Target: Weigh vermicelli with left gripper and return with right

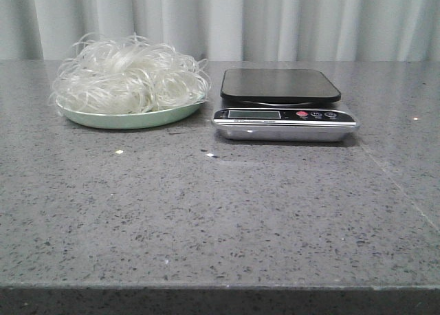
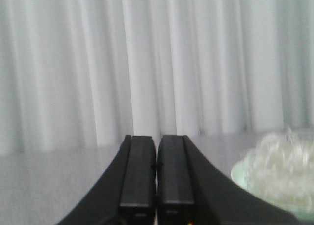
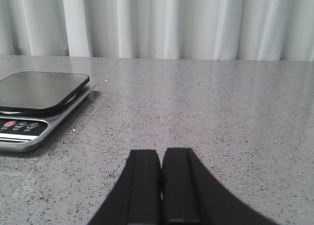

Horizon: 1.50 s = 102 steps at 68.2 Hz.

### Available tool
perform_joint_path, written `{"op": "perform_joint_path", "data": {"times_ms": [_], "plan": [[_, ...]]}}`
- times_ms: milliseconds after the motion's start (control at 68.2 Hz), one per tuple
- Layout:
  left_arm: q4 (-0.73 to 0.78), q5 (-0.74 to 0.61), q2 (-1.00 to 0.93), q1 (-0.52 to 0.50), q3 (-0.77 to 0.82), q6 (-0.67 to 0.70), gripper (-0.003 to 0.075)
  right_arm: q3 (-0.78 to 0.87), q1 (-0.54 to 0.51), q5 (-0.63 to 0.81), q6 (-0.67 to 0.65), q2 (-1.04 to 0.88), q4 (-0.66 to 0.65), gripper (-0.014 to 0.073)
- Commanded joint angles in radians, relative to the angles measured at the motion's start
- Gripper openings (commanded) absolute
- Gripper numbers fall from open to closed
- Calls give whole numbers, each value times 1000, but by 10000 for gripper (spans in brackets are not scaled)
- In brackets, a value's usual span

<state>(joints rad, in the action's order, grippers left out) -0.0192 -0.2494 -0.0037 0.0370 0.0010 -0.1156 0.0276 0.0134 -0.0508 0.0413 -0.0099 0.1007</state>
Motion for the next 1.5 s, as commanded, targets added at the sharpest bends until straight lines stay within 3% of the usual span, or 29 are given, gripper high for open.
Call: {"op": "perform_joint_path", "data": {"times_ms": [0,147,396,557,631,836,1129,1481], "plan": [[-44,-160,-16,-2,-63,12,136,-7,2,86,6,-13,1,151],[-32,43,58,-2,-303,12,136,-7,2,108,6,-13,1,151],[-31,383,403,-2,-818,12,137,-7,2,151,6,-13,1,151],[-33,562,632,-2,-1024,12,141,-7,2,151,6,-13,1,151],[-51,612,751,-2,-1110,12,194,-7,2,151,6,-13,1,151],[-91,710,991,66,-1247,-61,421,-7,2,150,6,-13,1,151],[-131,874,1310,262,-1418,-184,601,-7,2,122,6,-13,1,151],[-228,932,1554,319,-1467,-178,640,-7,2,113,6,-13,1,151]]}}
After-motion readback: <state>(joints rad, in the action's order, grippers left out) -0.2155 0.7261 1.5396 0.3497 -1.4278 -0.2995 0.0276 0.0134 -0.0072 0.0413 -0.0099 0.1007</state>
